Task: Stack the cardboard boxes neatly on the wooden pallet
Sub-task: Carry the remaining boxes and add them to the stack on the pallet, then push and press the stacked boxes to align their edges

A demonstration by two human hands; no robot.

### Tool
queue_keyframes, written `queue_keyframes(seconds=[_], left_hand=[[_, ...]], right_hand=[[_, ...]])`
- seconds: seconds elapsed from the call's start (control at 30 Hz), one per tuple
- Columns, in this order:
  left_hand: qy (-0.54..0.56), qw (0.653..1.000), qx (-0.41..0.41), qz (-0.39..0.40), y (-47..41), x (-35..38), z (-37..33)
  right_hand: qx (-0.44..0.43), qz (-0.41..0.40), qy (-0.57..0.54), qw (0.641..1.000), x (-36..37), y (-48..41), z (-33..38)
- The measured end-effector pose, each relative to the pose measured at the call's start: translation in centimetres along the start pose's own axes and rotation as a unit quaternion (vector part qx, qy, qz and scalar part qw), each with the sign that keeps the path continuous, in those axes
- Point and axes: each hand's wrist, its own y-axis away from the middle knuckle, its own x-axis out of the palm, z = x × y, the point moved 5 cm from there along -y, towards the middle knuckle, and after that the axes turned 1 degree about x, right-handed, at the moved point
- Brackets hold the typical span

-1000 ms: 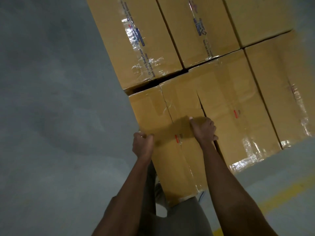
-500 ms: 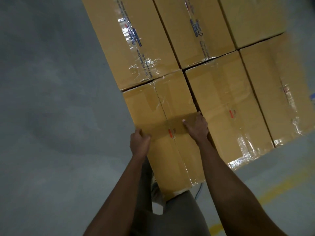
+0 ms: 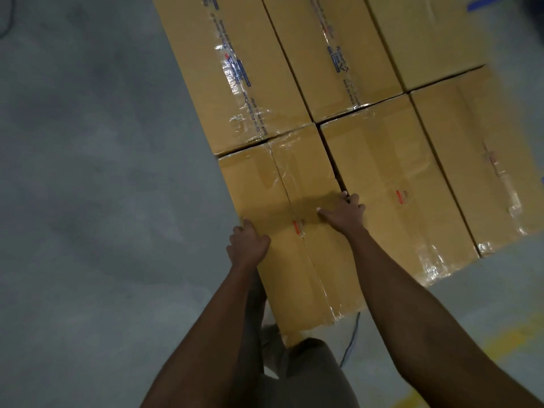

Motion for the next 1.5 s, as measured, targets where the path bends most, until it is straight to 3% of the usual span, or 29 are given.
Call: queue_keyframes(seconds=[0.13, 0.33, 0.53, 0.67, 0.83, 1.03, 1.33, 1.5], left_hand=[[0.145, 0.989, -0.016, 0.011, -0.3, 1.2, 1.4], [0.174, 0.983, 0.017, -0.056, 8.0, 4.9, 2.6], [0.138, 0.986, 0.072, -0.053, 21.2, 12.2, 7.7], [0.111, 0.99, 0.077, -0.038, 26.0, 14.9, 9.2], [0.053, 0.989, 0.139, -0.012, 27.6, 15.9, 5.8], [-0.006, 0.983, 0.183, 0.001, 25.9, 17.3, 2.1], [-0.122, 0.96, 0.252, 0.004, 25.4, 20.6, -2.7], [-0.149, 0.96, 0.237, -0.007, 25.2, 23.3, -5.1]], right_hand=[[-0.05, 0.035, -0.089, 0.994, -0.2, 1.5, -1.3], [-0.055, -0.003, -0.19, 0.98, 5.2, 9.2, -7.0], [0.026, 0.074, -0.208, 0.975, 12.5, 20.7, -19.1], [0.058, 0.032, -0.295, 0.953, 11.7, 25.1, -23.9], [0.063, -0.011, -0.424, 0.903, 10.9, 28.0, -26.1], [0.05, 0.007, -0.384, 0.922, 9.8, 27.8, -28.0], [0.072, -0.039, -0.424, 0.902, 5.1, 23.3, -32.2], [0.029, -0.015, -0.343, 0.939, 2.0, 18.9, -32.8]])
